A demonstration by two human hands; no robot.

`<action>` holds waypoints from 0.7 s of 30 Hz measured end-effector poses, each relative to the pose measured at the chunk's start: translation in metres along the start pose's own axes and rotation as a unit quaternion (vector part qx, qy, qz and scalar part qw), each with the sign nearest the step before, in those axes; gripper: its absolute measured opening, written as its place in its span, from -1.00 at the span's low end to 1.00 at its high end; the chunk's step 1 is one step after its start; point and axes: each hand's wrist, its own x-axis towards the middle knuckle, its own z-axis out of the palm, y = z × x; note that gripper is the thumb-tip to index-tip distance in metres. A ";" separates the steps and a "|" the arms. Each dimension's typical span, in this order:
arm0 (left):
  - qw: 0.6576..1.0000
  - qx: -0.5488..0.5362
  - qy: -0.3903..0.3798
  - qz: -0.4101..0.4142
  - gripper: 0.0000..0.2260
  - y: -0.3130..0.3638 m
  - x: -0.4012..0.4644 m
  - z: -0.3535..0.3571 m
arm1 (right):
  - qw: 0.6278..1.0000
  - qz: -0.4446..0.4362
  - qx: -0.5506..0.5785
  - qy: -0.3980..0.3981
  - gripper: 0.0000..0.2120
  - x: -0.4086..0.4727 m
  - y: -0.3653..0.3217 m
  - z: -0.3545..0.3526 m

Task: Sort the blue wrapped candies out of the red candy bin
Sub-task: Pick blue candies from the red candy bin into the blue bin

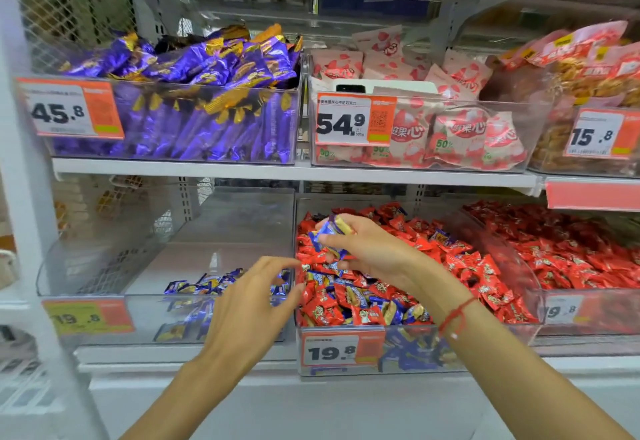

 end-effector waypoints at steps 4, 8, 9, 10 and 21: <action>1.000 -0.005 -0.006 0.020 -0.72 -0.006 -0.008 0.002 | 0.979 -0.131 -0.155 0.000 -0.70 0.050 -0.020 0.043; 1.000 0.008 -0.009 0.021 -0.69 -0.007 -0.009 -0.002 | 0.948 -0.134 -0.282 -0.060 -0.41 0.075 -0.029 0.058; 1.000 0.016 -0.011 0.019 -0.68 -0.007 -0.008 -0.002 | 0.946 -0.136 -0.288 -0.056 -0.41 0.075 -0.030 0.056; 0.999 0.023 -0.013 0.020 -0.67 -0.008 -0.008 -0.003 | 0.946 -0.142 -0.286 -0.046 -0.45 0.072 -0.028 0.052; 0.998 -0.039 0.000 -0.045 -0.67 -0.005 -0.003 0.006 | 0.917 -0.154 -0.360 0.078 -0.80 -0.002 0.039 -0.028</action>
